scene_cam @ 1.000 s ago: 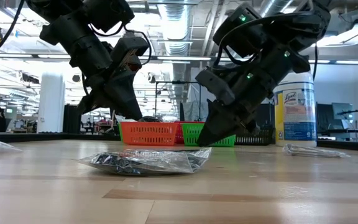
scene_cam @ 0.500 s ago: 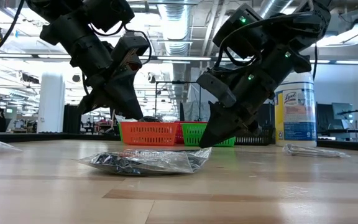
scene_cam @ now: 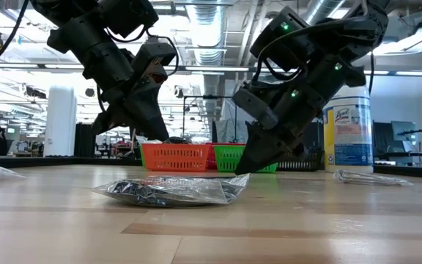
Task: Pick & Place Travel size toiletries
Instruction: Put the black comb into the red bin
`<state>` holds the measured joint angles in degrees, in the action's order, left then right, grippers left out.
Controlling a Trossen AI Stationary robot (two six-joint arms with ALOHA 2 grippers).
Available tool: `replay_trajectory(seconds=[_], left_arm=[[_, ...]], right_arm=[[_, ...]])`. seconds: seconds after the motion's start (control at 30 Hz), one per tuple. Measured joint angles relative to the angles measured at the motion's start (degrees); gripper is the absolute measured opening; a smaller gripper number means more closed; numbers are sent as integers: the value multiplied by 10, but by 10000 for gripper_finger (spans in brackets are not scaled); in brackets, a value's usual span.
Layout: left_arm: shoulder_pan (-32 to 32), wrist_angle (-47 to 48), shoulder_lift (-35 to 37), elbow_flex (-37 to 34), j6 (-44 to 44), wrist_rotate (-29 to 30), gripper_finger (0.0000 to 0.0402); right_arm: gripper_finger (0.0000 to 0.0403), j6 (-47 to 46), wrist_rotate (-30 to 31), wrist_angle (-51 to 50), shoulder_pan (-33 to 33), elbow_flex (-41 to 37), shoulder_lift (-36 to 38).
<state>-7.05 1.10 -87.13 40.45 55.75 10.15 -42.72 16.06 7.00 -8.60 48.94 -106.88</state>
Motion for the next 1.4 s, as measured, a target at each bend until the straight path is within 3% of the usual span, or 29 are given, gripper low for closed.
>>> replay_trajectory(seconds=[0.9, 1.4], left_arm=[[3, -1, 0, 0, -2, -12, 1], [3, -1, 0, 0, -2, -11, 1]], right_arm=[[0, -2, 3, 22, -26, 3, -11], [0, 52, 8, -22, -35, 48, -12]])
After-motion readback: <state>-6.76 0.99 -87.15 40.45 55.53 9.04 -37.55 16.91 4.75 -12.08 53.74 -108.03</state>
